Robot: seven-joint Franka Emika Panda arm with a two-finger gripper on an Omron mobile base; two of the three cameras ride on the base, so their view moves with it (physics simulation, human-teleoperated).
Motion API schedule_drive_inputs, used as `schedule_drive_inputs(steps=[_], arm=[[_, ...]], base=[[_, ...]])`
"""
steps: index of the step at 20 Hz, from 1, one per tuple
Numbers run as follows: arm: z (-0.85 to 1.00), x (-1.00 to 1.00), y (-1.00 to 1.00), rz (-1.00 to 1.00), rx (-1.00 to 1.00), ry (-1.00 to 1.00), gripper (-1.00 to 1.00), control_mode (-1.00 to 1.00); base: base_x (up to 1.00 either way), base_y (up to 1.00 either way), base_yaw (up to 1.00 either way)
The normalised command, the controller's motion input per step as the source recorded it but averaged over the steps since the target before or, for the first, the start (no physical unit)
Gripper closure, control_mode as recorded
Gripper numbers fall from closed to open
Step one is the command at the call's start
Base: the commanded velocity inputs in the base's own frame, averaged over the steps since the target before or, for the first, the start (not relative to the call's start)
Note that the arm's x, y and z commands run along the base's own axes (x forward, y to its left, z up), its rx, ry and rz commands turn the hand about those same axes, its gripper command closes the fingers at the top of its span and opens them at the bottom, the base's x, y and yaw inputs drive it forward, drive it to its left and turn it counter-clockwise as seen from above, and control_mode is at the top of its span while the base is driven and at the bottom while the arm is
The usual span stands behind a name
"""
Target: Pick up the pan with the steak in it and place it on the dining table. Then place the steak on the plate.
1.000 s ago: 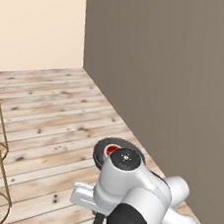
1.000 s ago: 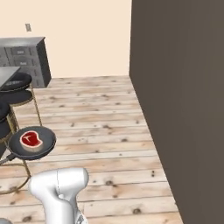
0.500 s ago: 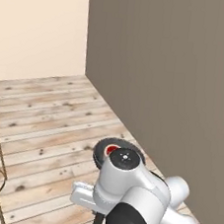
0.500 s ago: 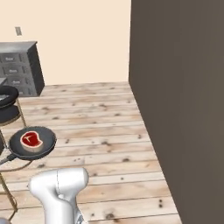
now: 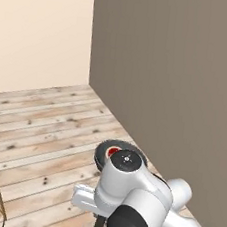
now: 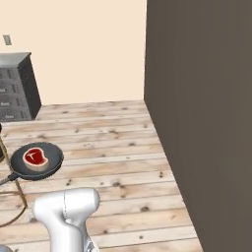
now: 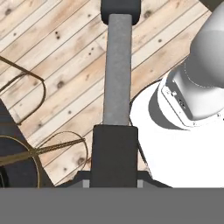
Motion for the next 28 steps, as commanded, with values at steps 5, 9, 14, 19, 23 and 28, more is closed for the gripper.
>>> schedule_drive_inputs(steps=[5, 9, 14, 19, 23, 28], arm=[[0.0, 0.0, 0.0, 0.0, 0.0, 0.0, 1.0, 1.0], [0.0, 0.0, 0.0, 0.0, 0.0, 0.0, 1.0, 1.0], [0.0, 0.0, 0.0, 0.0, 0.0, 0.0, 1.0, 1.0], [0.0, 0.0, 0.0, 0.0, 0.0, 0.0, 1.0, 1.0], [0.0, 0.0, 0.0, 0.0, 0.0, 0.0, 1.0, 1.0], [0.0, 0.0, 0.0, 0.0, 0.0, 0.0, 1.0, 1.0]], base=[[1.0, 0.19, -0.06], [1.0, 0.19, -0.02], [0.32, 0.01, 0.3], [-0.02, 0.0, 0.49], [-0.03, 0.0, 0.49], [-0.03, 0.0, 0.5]])
